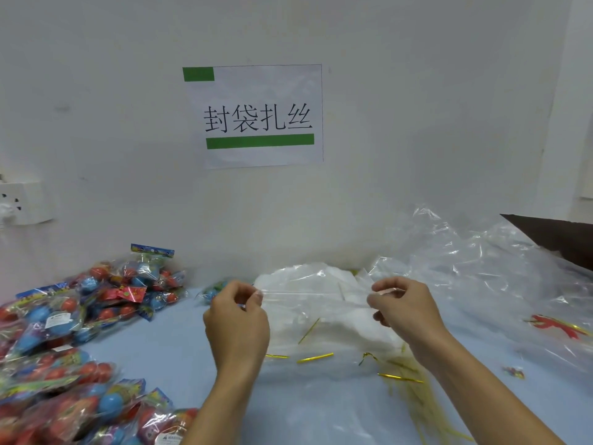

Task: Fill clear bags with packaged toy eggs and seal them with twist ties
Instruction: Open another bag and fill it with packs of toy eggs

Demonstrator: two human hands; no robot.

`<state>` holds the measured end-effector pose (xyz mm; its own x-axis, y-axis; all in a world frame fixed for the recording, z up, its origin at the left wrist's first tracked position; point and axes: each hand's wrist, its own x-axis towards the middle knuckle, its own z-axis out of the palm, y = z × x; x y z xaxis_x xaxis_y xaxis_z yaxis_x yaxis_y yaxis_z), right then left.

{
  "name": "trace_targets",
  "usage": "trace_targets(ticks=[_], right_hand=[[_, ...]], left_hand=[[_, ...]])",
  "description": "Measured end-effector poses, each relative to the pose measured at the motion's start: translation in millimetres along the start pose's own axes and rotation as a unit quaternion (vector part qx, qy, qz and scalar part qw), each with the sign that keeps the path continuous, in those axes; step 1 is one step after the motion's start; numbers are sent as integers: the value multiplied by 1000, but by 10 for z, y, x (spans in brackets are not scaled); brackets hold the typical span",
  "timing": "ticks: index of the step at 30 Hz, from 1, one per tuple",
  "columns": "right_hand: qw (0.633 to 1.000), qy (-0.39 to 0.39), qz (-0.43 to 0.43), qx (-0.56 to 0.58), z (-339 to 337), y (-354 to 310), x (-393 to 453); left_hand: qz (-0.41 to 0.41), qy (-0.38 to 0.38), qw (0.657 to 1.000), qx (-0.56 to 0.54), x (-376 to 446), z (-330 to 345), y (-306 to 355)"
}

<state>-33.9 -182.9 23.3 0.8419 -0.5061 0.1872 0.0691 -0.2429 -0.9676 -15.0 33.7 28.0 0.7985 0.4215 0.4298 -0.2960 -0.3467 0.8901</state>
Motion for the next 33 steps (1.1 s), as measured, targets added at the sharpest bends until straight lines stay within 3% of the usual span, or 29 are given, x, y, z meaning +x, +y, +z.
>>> trace_targets(ticks=[3,7,13,16,20,23,25,28,31,33], right_hand=[[998,4,-46,-41,67,3,-53],[997,-56,-46,-39,116,2,-96],[982,-135,-113,-70,269,15,-213],[979,-114,-111,-126,275,24,-207],[972,18,-107,-209,184,-9,-167],[969,40,-138,-200,215,-39,-220],[973,21,-148,-176,252,-55,-249],[980,-19,-158,-116,283,-59,-261],[977,-51,-174,-108,342,-48,-305],[974,-35,-168,-151,377,-29,-311]], left_hand=[[-16,-65,997,-27,-57,81,8],[-53,-151,982,-95,-127,131,40],[16,-266,962,53,-250,190,-9],[57,-243,960,129,-243,168,-24],[117,-70,970,199,-195,66,34],[187,-3,967,175,-234,69,102],[159,-20,980,117,-226,98,121],[96,-111,989,19,-220,145,88],[84,-189,978,-4,-296,194,70],[93,-179,979,20,-313,206,58]])
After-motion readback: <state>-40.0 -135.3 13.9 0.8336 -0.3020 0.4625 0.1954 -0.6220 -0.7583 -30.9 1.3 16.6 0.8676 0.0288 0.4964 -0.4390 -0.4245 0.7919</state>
